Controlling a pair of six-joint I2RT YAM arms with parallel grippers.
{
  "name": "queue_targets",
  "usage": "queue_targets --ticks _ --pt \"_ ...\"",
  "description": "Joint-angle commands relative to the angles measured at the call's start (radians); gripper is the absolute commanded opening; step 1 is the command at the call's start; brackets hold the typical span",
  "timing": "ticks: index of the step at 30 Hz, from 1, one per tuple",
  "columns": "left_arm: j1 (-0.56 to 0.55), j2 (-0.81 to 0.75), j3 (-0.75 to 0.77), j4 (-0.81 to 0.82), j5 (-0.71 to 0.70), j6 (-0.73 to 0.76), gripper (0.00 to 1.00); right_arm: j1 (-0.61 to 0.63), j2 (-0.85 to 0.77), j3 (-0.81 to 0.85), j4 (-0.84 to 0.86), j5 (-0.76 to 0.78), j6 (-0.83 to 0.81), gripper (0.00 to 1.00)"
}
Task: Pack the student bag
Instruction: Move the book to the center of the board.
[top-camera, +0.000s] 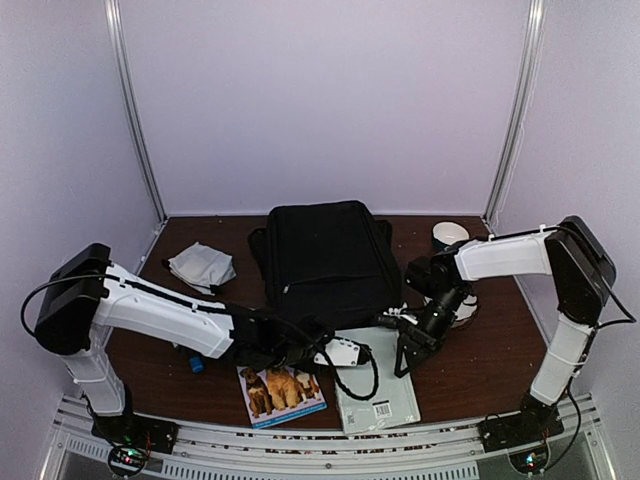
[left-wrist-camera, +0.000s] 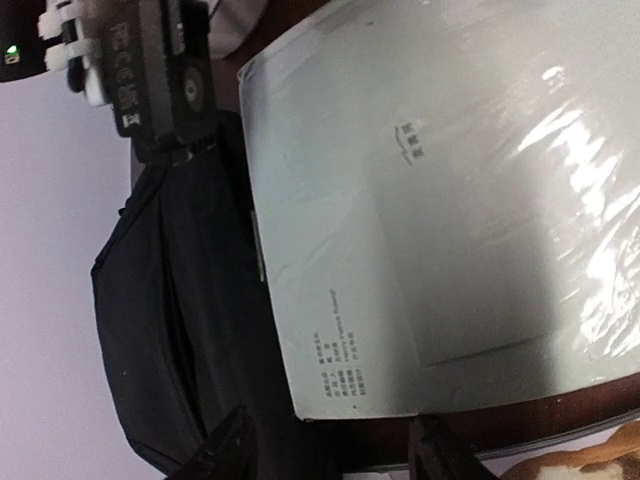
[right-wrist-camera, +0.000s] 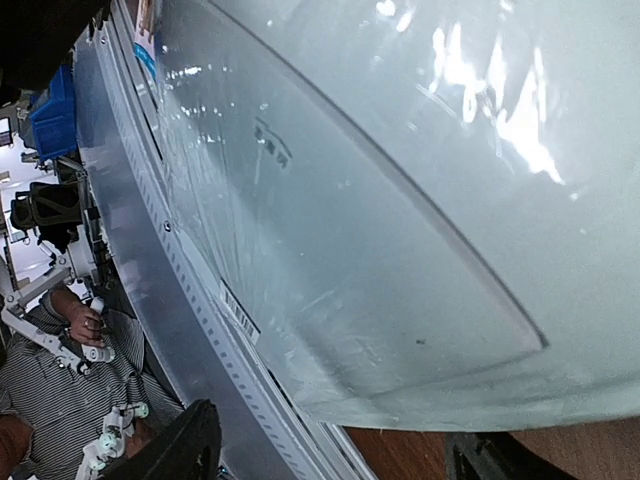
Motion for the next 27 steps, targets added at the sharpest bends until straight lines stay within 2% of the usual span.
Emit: queue_targets --ticks 1,4,7,12,16,19,21,24,27 --pt "-0.004 -0.059 0.021 0.219 0.0 -0.058 0.54 0.011 -0.059 0.055 0.141 -0.091 0.04 0.77" --pt "0.015 -0.002 0.043 0.233 -0.081 -0.099 0.54 0.004 -0.024 0.101 0.18 -0.055 0.086 0.76" --pt "0.059 0.044 0.078 0.195 -0.137 -0.211 0.54 -0.014 0.029 0.133 0.23 -0.006 0.137 0.76" --pt "0.141 -0.012 0.06 0.078 -0.101 -0.406 0.54 -0.059 0.084 0.121 0.303 0.015 0.212 0.76" --pt "0.163 -0.094 0.082 -0.149 -0.034 -0.611 0.59 -0.07 0.093 0.092 0.333 0.017 0.235 0.77" --pt "0.182 -0.145 0.103 -0.338 0.093 -0.848 0.65 -0.069 0.092 0.083 0.35 0.016 0.245 0.77" --pt "0.223 -0.186 0.07 -0.337 0.308 -0.987 0.65 -0.069 0.096 0.081 0.356 0.014 0.25 0.77" --pt "0.297 -0.238 -0.075 -0.112 0.665 -1.207 0.64 -0.068 0.103 0.082 0.361 0.014 0.253 0.77" --pt "0.327 -0.217 -0.155 0.046 0.804 -1.334 0.64 -0.069 0.107 0.077 0.366 0.016 0.259 0.77"
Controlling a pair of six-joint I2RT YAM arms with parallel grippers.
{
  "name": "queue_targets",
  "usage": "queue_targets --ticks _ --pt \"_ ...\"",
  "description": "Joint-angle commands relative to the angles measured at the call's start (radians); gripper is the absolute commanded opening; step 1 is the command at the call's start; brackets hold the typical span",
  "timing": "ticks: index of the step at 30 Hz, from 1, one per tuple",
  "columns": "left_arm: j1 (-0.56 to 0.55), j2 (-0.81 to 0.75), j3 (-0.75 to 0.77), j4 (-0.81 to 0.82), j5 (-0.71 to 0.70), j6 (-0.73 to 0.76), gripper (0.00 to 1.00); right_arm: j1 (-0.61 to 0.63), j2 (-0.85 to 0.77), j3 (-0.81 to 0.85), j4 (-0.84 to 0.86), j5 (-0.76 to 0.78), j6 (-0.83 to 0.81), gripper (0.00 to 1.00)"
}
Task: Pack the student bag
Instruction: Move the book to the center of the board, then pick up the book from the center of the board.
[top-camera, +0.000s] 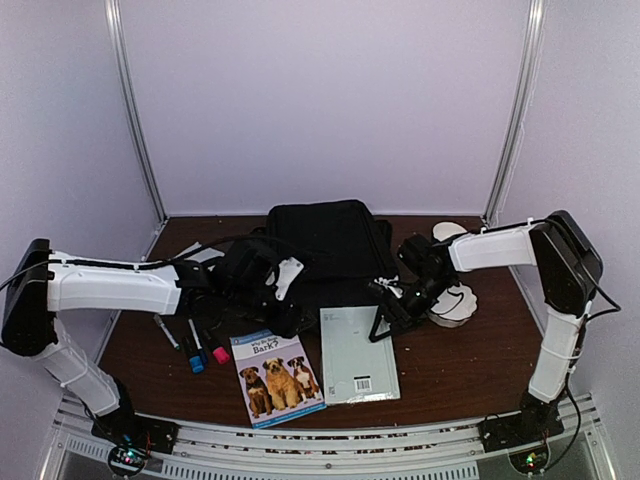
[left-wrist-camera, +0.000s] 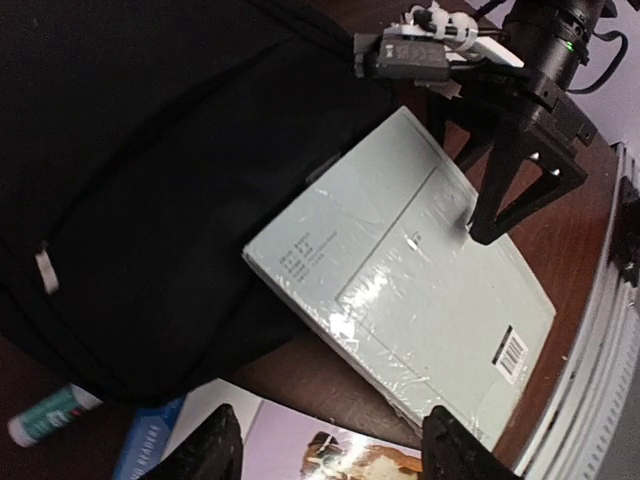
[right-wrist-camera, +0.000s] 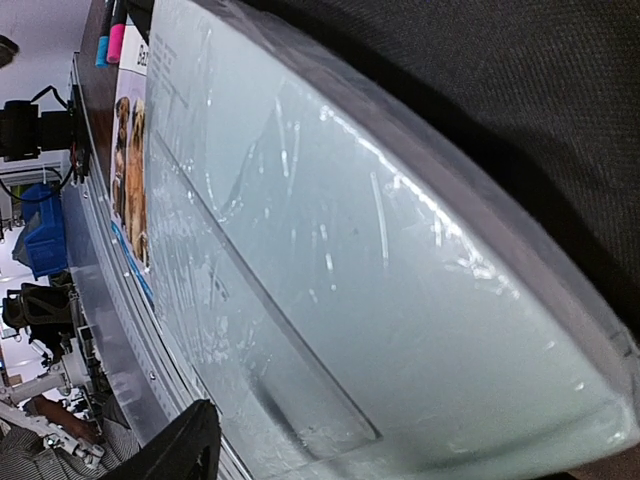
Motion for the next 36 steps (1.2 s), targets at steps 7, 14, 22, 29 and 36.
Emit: queue_targets --ticks 7,14,22,29,36 --pt "0.07 0.149 -0.14 0.409 0.538 -0.444 0.59 -0.003 0.021 -0.063 0.052 -0.04 0.022 0.78" --pt "0.085 0.235 -0.087 0.357 0.54 -0.421 0.56 -0.02 0.046 -0.102 0.148 -0.271 0.042 0.57" --pt "0.089 0.234 -0.084 0.336 0.489 -0.388 0.53 -0.03 -0.06 -0.112 0.12 -0.291 0.029 0.24" --pt "0.091 0.074 -0.148 0.339 0.424 -0.24 0.57 -0.039 -0.182 -0.06 -0.009 -0.257 -0.073 0.08" --pt "0.132 -0.037 -0.143 0.313 0.295 -0.178 0.62 -0.065 -0.25 0.07 -0.129 -0.22 -0.158 0.02"
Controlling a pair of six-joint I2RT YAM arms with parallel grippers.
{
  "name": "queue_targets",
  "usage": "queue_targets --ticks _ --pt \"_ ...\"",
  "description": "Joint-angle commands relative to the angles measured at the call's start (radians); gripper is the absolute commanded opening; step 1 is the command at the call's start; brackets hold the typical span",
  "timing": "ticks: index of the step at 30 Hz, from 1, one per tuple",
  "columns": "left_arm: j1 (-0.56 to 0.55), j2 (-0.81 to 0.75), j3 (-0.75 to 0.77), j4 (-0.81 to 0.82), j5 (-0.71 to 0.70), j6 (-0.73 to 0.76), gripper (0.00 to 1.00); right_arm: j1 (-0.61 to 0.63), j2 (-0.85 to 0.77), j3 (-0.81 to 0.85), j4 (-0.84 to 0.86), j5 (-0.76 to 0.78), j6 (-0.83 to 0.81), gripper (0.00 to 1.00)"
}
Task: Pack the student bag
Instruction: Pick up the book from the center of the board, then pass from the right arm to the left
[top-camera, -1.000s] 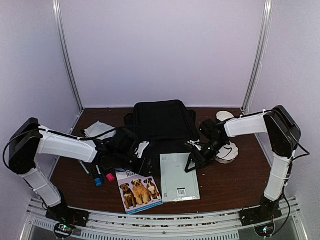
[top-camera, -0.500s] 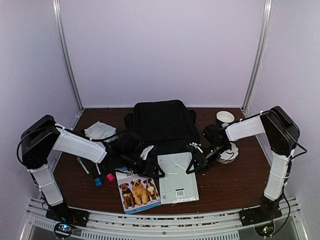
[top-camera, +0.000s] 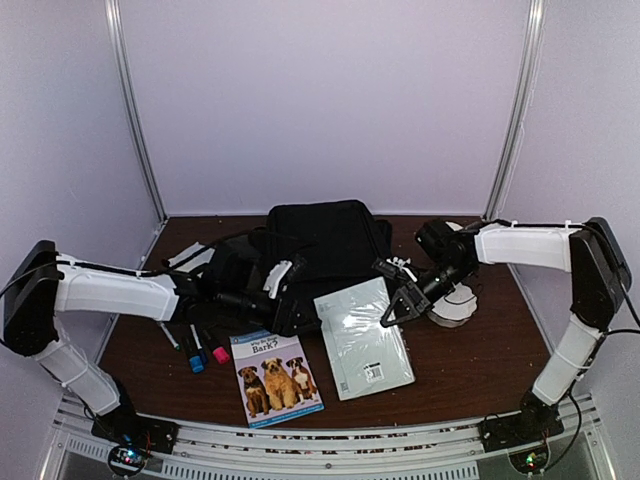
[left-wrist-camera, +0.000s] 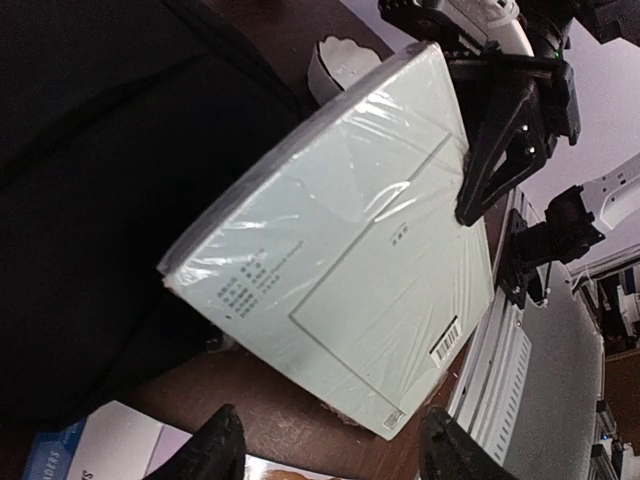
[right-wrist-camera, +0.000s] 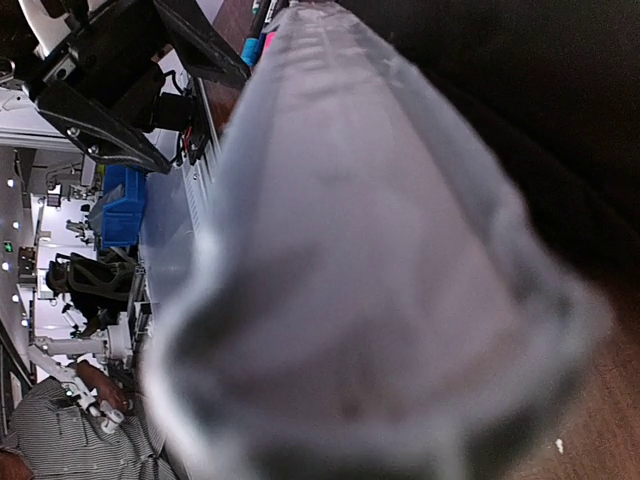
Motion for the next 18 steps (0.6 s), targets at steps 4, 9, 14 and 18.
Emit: queue_targets --ticks 4,9,14,18 --pt "0.082 -0.062 0.01 0.158 -0.126 0.053 0.68 -0.068 -0.093 0.216 -0.083 -0.008 -0.102 0.01" --pt "0.106 -0.01 0.09 0.25 -0.208 0.067 0.71 -0.101 -0.093 0.3 -0.079 -0.041 -0.101 0.0" --pt "0.138 0.077 0.151 0.431 -0.059 0.015 0.72 -0.12 -0.094 0.339 -0.049 -0.059 -0.083 0.0" --pt "0.146 0.149 0.214 0.523 0.158 -0.025 0.67 -0.13 -0.09 0.35 -0.028 -0.082 -0.061 0.0"
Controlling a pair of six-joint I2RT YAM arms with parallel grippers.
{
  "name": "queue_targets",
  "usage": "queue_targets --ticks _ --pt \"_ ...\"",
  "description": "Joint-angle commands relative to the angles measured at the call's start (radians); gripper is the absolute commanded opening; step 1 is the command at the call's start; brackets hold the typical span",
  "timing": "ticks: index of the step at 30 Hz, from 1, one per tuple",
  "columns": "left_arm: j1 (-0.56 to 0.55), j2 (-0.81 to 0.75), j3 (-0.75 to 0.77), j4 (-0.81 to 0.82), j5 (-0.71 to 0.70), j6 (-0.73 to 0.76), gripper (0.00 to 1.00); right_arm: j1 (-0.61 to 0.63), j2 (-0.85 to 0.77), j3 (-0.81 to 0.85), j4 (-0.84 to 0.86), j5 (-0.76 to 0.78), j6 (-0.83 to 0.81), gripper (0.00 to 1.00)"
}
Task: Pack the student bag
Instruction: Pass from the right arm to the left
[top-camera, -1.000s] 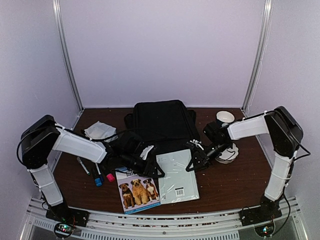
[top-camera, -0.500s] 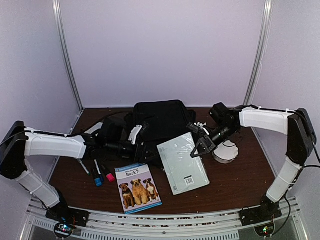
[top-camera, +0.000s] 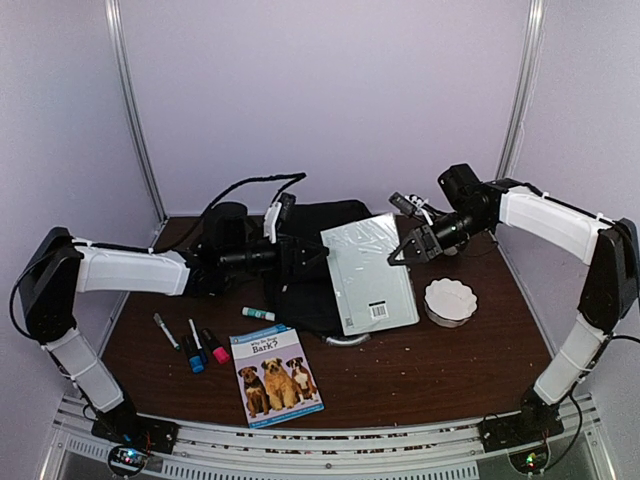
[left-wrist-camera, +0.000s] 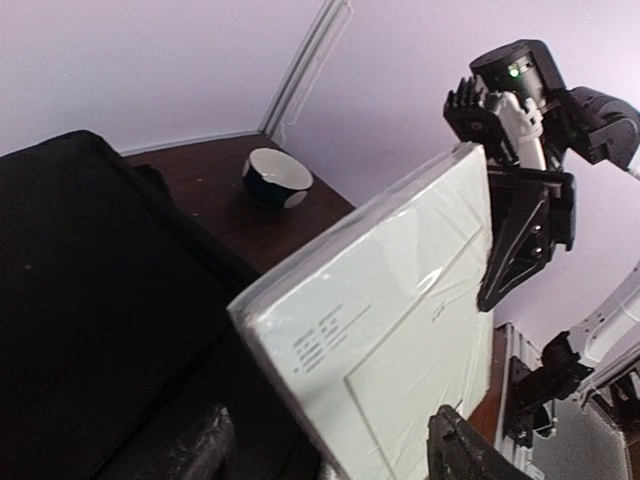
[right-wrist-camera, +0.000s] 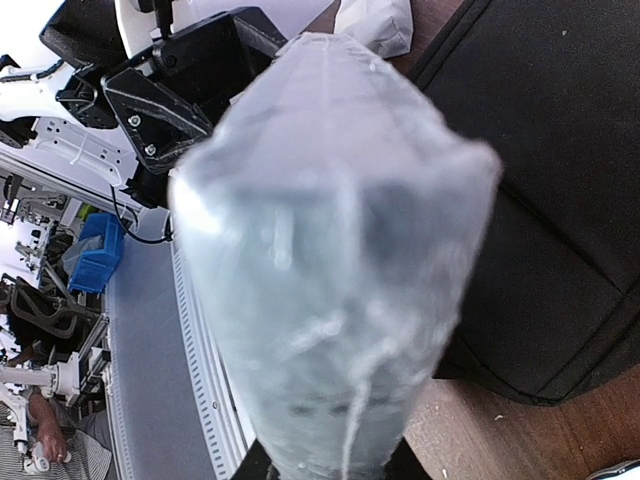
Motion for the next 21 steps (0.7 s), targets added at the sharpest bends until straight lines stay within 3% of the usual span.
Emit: queue_targets --ticks 1,8,14,21 --pt "0.014 0.069 0.077 0.19 0.236 -0.049 0.66 -0.012 -0.04 0.051 0.07 -0.137 0.041 0.0" --pt "0.017 0.121 0.097 0.223 0.245 -0.108 0.67 -0.013 -0.056 0.026 0.19 -0.213 0.147 0.0" --pt "0.017 0.155 0.108 0.271 0.272 -0.171 0.66 -0.013 -0.046 0.029 0.201 -0.216 0.144 0.0" --pt "0.022 0.122 0.057 0.235 0.18 -0.172 0.67 -0.016 -0.065 0.05 0.153 -0.177 0.097 0.0"
